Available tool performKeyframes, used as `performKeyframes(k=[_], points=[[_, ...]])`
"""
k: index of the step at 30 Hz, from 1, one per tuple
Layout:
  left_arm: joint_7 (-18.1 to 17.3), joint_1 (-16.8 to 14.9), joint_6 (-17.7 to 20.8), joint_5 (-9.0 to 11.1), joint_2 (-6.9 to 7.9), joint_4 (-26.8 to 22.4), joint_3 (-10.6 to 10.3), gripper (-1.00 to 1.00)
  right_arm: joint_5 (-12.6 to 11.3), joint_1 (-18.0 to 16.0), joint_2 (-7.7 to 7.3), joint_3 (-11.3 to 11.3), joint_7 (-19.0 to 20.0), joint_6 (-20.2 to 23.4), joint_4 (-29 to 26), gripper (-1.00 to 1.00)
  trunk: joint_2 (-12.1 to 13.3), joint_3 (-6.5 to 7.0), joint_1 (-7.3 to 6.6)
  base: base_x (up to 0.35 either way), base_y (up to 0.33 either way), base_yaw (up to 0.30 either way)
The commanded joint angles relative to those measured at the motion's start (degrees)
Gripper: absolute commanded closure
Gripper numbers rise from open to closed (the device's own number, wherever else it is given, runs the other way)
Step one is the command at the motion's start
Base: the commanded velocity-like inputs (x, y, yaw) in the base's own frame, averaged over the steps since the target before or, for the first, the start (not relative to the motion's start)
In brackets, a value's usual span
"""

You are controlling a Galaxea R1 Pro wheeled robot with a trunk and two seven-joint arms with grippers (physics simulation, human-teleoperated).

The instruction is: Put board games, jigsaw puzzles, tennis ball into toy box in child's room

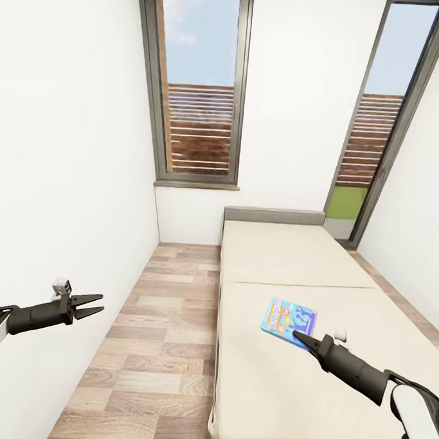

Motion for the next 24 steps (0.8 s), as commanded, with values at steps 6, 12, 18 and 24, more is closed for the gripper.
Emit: performKeyframes(k=[6, 12, 18, 24], points=[[-0.2, 0.0, 0.6, -0.1, -0.01, 0.0, 0.0, -1.0, 0.8, 0.0, 0.21, -0.3, 0.4, 1.7, -1.0, 1.0, 2.4, 1.01, -1.32, 0.0, 0.0, 0.0], [-0.1, 0.0, 0.6, -0.1, -0.12, 0.0, -0.1, -1.0, 0.7, 0.0, 0.28, -0.8, 0.3, 1.9, -1.1, 1.0, 4.8, 2.08, -2.63, 0.0, 0.0, 0.0], [0.1, 0.0, 0.6, -0.1, -0.16, 0.0, -0.1, -1.0, 0.6, 0.0, 0.37, -1.1, 0.4, 1.9, -0.9, 1.0, 7.2, 3.16, -3.95, 0.0, 0.0, 0.0], [0.0, 0.0, 0.7, -0.1, -0.15, 0.0, 0.0, -1.0, 0.6, 0.0, 0.36, -1.3, 0.3, 1.8, -0.7, 1.0, 9.6, 4.24, -5.27, 0.0, 0.0, 0.0]])
